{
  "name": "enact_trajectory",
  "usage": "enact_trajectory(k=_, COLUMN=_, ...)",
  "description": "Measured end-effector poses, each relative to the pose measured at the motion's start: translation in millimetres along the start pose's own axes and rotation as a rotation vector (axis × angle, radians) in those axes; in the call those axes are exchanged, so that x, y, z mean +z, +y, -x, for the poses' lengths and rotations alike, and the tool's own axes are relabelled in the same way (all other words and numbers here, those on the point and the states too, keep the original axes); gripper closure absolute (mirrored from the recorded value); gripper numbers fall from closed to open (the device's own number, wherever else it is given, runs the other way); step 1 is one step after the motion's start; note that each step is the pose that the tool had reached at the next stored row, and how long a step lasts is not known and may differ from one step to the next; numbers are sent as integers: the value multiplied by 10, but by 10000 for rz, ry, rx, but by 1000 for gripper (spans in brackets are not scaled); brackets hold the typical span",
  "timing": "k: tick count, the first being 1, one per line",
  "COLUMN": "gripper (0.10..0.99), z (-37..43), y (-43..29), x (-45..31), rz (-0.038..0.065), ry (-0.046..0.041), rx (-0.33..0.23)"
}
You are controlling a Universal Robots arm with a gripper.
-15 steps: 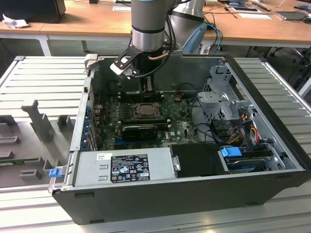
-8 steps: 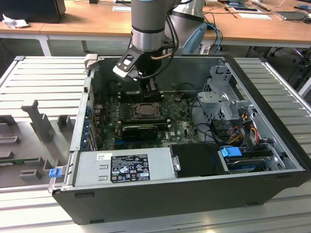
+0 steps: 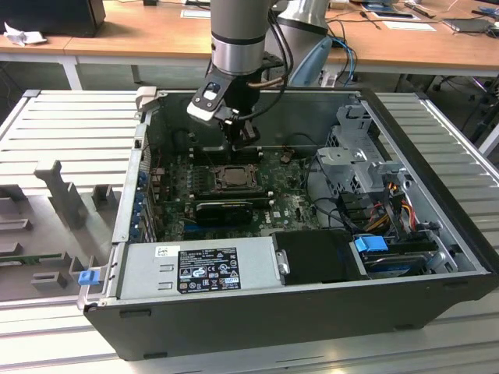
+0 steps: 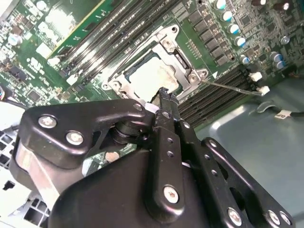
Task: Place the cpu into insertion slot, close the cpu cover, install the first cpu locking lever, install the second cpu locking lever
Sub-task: 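Install the first cpu locking lever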
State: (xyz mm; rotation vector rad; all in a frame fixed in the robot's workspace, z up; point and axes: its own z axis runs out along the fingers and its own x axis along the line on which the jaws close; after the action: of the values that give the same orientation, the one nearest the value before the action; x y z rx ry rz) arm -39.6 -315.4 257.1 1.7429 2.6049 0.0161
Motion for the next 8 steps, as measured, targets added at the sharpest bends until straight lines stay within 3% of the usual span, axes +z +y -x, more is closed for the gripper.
enact_trajectory(k=8, gripper=980, z=0, y=0, x=0, rz=-1, ry=19, rx=-1641)
